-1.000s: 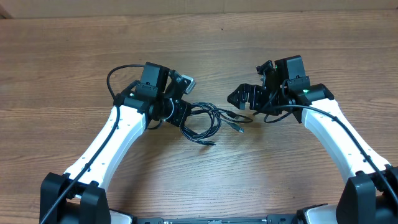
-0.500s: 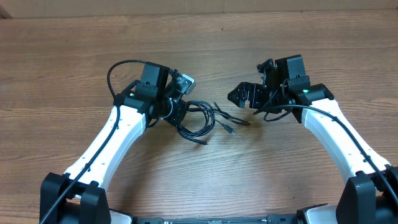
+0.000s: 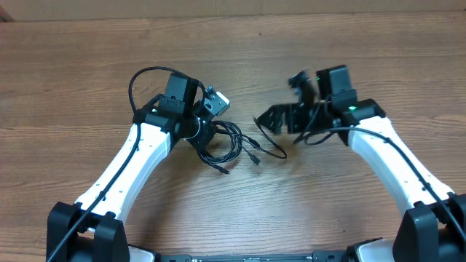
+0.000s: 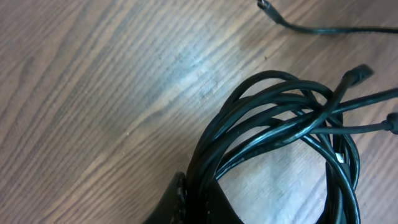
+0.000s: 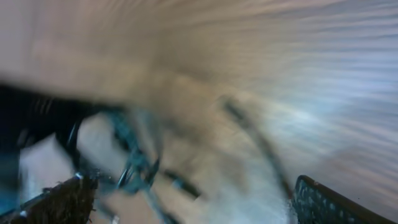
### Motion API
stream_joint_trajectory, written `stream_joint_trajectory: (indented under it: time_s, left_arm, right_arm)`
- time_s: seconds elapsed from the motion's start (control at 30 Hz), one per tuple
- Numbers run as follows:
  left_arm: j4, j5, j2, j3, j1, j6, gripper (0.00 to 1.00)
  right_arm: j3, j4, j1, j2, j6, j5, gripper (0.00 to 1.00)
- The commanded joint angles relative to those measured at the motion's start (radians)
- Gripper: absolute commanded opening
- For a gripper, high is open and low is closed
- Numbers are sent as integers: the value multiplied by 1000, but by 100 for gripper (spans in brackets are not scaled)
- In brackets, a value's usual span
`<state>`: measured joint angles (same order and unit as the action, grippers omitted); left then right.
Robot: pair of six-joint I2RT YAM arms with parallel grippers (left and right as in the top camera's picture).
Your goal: Untangle cables
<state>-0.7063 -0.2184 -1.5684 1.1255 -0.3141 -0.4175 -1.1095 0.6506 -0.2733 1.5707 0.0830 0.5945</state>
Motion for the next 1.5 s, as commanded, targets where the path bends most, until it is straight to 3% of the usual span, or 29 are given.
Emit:
stream_joint_trajectory:
  time_s: [0.0, 0.13, 0.3, 0.53, 0.63, 0.7, 0.77, 0.8, 1.07, 1.23, 1.37, 1.47]
  left_arm:
    - [-61, -11, 19, 70, 1, -33, 4]
    - [-186, -23, 19, 141, 1, -73, 4]
    - [-263, -43, 19, 222, 2, -81, 4]
    - [-281, -123, 19, 285, 2, -76, 4]
    - [-283, -127, 19, 285, 2, -72, 4]
    - [-283, -130, 19, 285, 2, -72, 4]
    - [-285, -130, 19, 285, 2, -73, 4]
    - [-286, -129, 19, 285, 2, -73, 4]
    - [-234, -55, 18, 285, 2, -26, 4]
    - [-136, -40, 18, 285, 2, 187, 4]
    - [-72, -33, 18, 285, 2, 327, 4]
    - [-33, -33, 18, 285, 2, 439, 4]
  right_arm:
    - [4, 25, -87, 1, -269, 105, 100]
    - [5, 32, -146, 1, -364, 61, 100]
    - [5, 37, -175, 2, -377, 25, 100]
    - [5, 95, -208, 2, -433, 32, 83]
    - [5, 104, -210, 2, -433, 35, 62]
    - [5, 97, -210, 2, -431, 36, 31]
    - [4, 89, -210, 2, -426, 36, 9]
    - [2, 87, -209, 2, -418, 36, 4]
    - [-149, 220, -208, -12, -237, 36, 4]
    - [-290, 388, -208, -38, -72, 72, 4]
    - [-292, 369, -209, -39, 106, 231, 4]
    - [-292, 320, -210, -39, 272, 245, 4]
